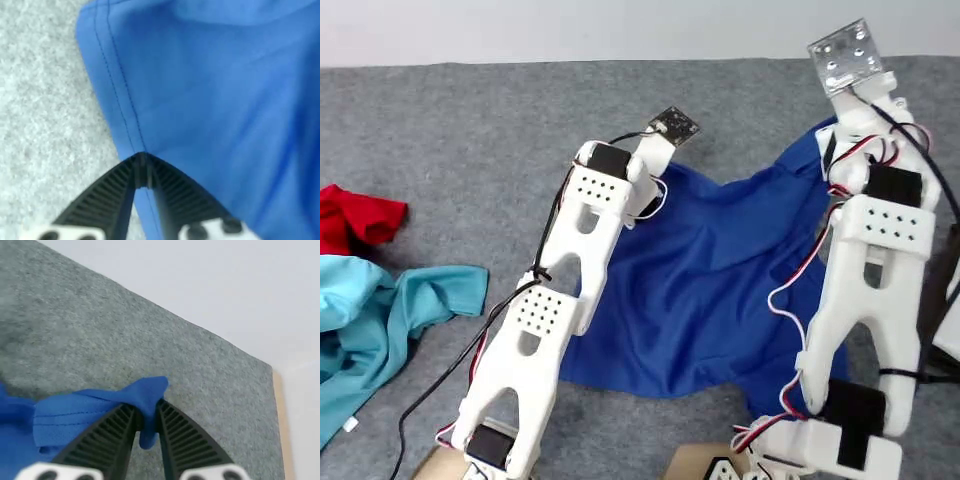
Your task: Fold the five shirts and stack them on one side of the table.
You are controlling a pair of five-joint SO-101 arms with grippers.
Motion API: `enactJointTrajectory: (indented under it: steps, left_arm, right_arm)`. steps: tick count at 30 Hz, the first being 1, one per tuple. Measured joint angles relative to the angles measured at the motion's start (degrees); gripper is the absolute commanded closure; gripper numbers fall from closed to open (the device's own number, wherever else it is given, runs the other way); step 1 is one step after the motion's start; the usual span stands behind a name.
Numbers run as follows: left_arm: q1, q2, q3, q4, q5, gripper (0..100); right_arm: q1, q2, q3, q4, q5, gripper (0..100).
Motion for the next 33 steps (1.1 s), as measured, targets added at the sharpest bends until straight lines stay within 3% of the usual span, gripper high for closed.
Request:
enactJointTrajectory:
  steps: [14, 22, 33]
  left_arm:
    - [-1.05, -7.74, -1.93, 2.2, 0.0, 100]
    - [-1.93, -17.58, 13.01, 2.2, 0.0, 100]
    - [-10.29, -37.45, 28.92, 2.29, 0.0, 100]
  right_arm:
    - [-0.97, -9.58, 0.0, 19.25, 0.0, 98.8]
    - [-2.2, -13.19, 0.0, 33.67, 0.0, 98.8]
    - [-2.55, -17.23, 0.0, 52.22, 0.0, 98.8]
